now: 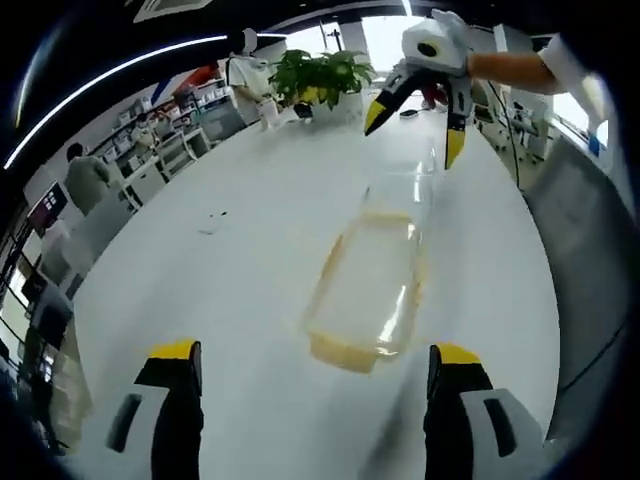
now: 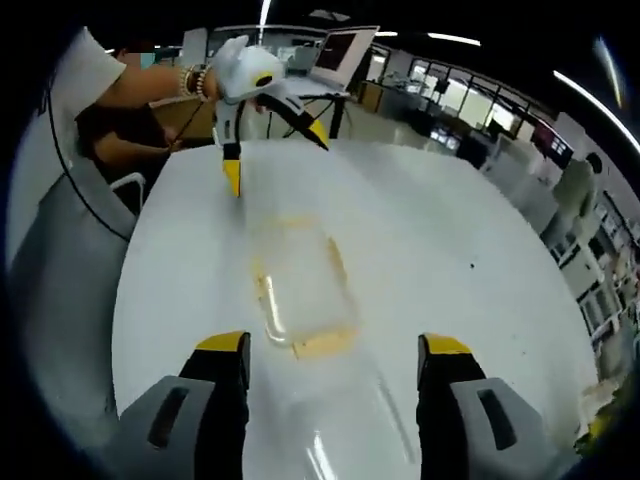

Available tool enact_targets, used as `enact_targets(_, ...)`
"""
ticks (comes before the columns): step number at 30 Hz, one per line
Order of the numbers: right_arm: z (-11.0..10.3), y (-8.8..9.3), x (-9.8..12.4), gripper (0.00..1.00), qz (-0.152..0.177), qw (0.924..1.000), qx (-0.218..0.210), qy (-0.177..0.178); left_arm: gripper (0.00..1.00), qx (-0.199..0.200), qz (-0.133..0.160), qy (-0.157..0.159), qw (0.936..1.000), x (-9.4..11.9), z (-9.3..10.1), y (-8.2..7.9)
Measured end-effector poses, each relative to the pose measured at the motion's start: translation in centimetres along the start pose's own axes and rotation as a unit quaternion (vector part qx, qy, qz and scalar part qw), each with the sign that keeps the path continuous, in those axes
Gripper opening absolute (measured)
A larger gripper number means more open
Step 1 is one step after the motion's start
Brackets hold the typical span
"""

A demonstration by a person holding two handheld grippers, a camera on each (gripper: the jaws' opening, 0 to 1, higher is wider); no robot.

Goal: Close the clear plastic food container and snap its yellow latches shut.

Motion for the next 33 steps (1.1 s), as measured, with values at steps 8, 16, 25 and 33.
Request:
enact_targets(8,0.3,0.6,-1.9,0.65,-0.026,0.9986,0.022,-0.041,0.79,-0.044,-0.048,0.05,0.9966,-2.1,-0.1,1.1)
enact_targets(16,0.5,1.1,-4.6,0.64,-0.055,0.9942,0.039,-0.084,0.73,-0.077,-0.07,0.09,0.9904,-4.0,1.6,1.0)
enact_targets(25,0.4,1.7,-6.6,0.6,-0.094,0.9874,0.066,-0.11,0.66,-0.098,-0.082,0.115,0.9852,-4.7,2.3,1.1)
enact_targets(33,1.0,3.2,-8.3,0.55,-0.143,0.9766,0.07,-0.144,0.52,-0.105,-0.091,0.131,0.9816,-5.1,3.0,1.1)
Point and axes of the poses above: the point that each gripper's makers call its tool centre point, and the gripper's own axes: x roughly backward along the fingers, z roughly to its right, y roughly out of its underside, the point moved 5 cm from there along x, roughly backward along the fingers, and after that the axes turned 4 degrees about -y, right-handed, at the moved point
